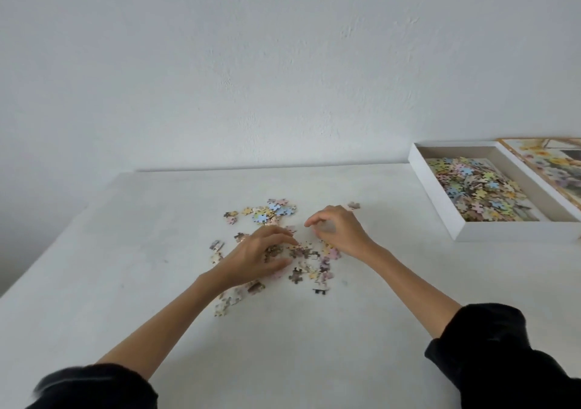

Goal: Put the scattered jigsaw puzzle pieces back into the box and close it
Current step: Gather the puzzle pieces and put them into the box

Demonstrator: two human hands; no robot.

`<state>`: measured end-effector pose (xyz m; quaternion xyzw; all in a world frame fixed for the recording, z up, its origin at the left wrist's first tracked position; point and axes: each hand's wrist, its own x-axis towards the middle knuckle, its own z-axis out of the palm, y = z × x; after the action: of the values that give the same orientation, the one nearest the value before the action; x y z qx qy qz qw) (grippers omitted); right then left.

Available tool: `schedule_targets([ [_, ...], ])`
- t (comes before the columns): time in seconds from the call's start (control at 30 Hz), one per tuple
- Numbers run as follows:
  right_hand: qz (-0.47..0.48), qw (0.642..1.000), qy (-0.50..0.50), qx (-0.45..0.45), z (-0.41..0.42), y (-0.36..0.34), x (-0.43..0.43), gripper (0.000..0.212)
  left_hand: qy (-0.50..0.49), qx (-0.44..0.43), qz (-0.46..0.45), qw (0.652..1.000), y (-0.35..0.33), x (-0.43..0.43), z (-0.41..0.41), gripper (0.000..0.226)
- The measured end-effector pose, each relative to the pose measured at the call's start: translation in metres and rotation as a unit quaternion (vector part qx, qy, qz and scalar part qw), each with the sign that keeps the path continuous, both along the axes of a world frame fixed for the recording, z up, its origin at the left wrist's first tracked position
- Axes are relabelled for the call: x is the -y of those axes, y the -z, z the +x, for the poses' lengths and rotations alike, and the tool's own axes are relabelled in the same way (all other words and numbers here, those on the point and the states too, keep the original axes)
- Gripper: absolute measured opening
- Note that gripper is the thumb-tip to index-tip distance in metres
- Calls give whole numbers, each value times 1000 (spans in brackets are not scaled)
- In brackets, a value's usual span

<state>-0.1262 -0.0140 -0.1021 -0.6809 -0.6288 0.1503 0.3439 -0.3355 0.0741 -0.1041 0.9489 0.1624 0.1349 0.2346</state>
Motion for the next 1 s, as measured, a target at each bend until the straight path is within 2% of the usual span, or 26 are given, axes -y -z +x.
schedule_targets([
  [0.1,51,989,120,69,8,12,0,23,-28,40,15,999,3,-8,-6,49],
  [0.2,-37,978,189,81,23,13,1,43,-115,69,33,990,-2,-29,-11,55],
  [0.27,-110,975,174,79,24,12,2,53,-171,45,51,983,1,-50,-16,73],
  [0.33,-144,975,145,86,15,11,4,58,-210,0,34,977,8,-67,-22,92],
  [0.47,-170,972,73,147,-17,13,9,69,-200,-78,16,977,20,-73,-17,106],
  [0.53,-169,967,25,190,-36,16,12,80,-149,-97,26,984,20,-67,-10,104],
  [0.57,-162,969,5,187,-45,16,12,79,-121,-97,18,988,19,-63,-7,102],
  [0.67,-70,996,16,55,-59,11,6,50,-73,-41,-94,992,10,-53,-5,88],
  [0.77,-7,999,44,-5,-53,3,-18,40,-122,38,-193,973,1,-50,-11,59],
  [0.9,-97,995,-1,32,-37,-1,-64,49,-161,64,-218,961,-3,-50,-19,52],
  [1.0,-158,980,-43,110,-32,4,-88,51,-168,77,-224,957,-1,-49,-20,53],
])
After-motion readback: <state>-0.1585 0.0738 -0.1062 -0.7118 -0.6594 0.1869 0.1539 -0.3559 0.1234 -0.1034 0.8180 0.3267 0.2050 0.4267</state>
